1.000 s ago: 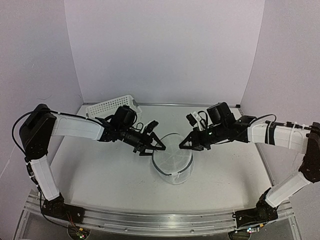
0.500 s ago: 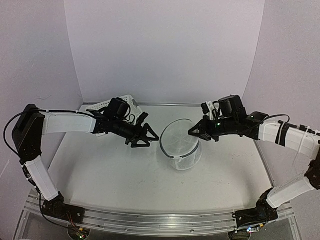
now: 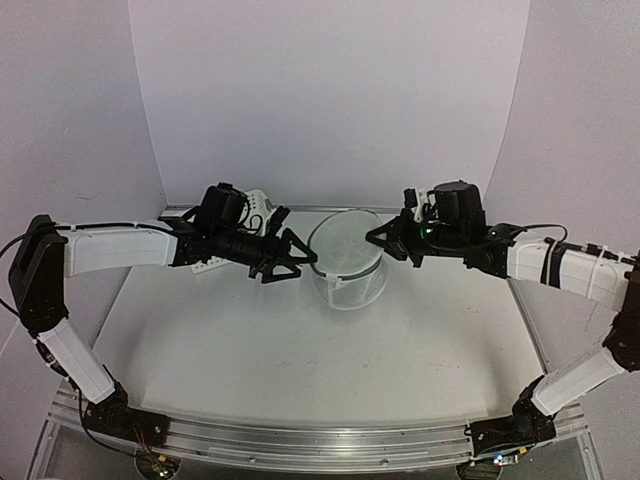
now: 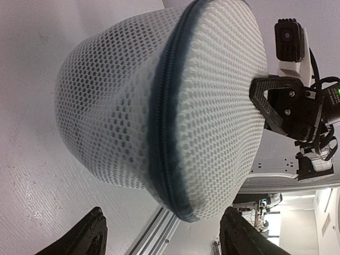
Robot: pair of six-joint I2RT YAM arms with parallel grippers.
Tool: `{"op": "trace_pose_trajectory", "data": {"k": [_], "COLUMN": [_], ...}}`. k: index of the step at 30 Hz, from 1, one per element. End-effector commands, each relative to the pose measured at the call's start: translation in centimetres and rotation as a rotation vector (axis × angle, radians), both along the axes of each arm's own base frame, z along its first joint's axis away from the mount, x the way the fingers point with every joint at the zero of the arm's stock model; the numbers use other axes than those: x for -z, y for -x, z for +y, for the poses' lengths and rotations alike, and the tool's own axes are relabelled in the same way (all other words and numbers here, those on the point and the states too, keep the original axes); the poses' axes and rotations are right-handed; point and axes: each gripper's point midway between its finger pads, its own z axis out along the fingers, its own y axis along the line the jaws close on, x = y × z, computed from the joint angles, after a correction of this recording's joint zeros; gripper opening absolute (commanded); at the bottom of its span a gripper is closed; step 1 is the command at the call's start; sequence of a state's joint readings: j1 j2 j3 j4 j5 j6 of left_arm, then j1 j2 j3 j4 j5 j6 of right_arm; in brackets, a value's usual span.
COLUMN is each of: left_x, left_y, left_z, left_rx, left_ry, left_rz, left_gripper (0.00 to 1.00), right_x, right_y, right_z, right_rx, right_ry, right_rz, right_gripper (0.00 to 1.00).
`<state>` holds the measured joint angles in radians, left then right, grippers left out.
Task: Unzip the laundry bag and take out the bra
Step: Pass from the right arm to the left
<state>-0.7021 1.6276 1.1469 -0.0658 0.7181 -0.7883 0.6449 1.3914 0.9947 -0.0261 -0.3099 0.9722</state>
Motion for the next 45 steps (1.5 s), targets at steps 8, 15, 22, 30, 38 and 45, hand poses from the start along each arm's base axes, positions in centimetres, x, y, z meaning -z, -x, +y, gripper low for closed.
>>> {"op": "trace_pose_trajectory", "data": {"k": [8,15,22,30,38,45], "left_x": [-3.6,-3.0,-3.3,-4.9,-6.1,-6.3], "left_y": [-0.5,-1.1,-1.4,-1.4,-1.2,-1.1], "left_z": [0.8,2.0,2.7,3.2,3.3,3.4], "left_rx": [-0.086,-0.129,-0.146,-0.150,-0.148,-0.150], "left_ry": [0.136,0.149,0.211,0.285,0.316,0.322], "left_rz": [-0.042,-0.009,0.025,0.021,0.001,0.004], "left_gripper": [0.71,0.70,0.68,0.61,0.40,0.09], "right_x": [-3.9,-4.3,-5.2,-4.6,-4.0,-3.0], "right_y": [-1.8,-1.4,-0.9,-0.6,-0.2,-0.2], "right_z": [5.2,5.8,6.3,6.9,7.3,7.3], "right_rx": [-0.054,-0.094,-0.129,-0.152,-0.163,-0.159], "right_ry": [-0.158,-0.180,-0.243,-0.250,-0.246,-0.232], "right_rz": [-0.079,-0.097,-0.113,-0.099,-0.089,-0.072], "right_gripper": [0.00,0.00,0.00,0.00,0.00,0.00]}}
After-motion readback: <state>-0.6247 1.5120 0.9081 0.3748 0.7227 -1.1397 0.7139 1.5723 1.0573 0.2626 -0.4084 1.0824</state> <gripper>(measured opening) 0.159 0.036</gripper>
